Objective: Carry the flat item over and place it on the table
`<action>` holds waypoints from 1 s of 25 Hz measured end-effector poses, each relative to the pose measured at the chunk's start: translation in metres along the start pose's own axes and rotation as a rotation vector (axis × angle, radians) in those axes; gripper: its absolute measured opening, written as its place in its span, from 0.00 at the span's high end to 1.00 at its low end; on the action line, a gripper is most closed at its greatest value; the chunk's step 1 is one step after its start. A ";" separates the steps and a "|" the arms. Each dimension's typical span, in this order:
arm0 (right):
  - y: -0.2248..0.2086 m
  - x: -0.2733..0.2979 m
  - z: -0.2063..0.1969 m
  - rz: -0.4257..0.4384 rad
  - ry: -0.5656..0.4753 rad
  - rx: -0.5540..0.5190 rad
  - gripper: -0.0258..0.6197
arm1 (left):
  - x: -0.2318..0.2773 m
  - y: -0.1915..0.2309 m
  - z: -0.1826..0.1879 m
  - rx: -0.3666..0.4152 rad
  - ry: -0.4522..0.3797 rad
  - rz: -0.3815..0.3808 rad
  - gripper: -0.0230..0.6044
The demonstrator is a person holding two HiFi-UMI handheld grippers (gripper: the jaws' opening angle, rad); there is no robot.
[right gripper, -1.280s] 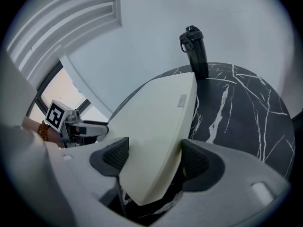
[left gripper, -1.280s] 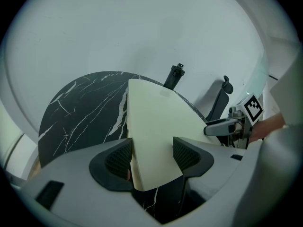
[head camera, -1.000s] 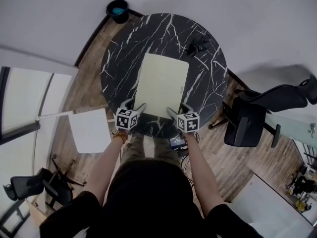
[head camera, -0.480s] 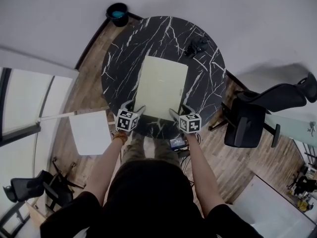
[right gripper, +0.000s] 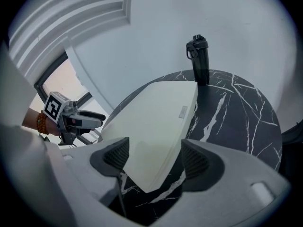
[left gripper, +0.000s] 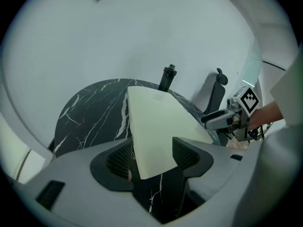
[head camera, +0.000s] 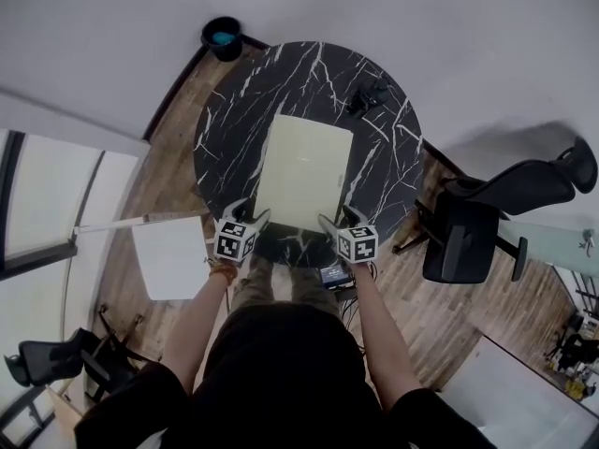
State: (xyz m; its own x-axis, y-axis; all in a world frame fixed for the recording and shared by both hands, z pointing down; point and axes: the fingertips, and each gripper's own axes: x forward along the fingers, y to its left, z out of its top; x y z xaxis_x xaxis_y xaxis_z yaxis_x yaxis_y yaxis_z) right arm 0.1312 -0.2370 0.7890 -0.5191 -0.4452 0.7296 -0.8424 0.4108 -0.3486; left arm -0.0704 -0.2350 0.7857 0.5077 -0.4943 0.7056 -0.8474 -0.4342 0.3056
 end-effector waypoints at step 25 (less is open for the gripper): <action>0.066 -0.091 0.129 -0.087 -0.417 -0.272 0.89 | -0.067 -0.073 0.140 0.296 -0.342 -0.084 0.87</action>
State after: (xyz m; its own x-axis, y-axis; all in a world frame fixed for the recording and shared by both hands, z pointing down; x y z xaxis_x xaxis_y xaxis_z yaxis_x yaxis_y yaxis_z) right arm 0.1041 -0.2720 0.6239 -0.5086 -0.7444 0.4327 -0.8460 0.5254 -0.0907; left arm -0.0213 -0.2755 0.6266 0.6365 -0.6470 0.4198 -0.7459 -0.6548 0.1220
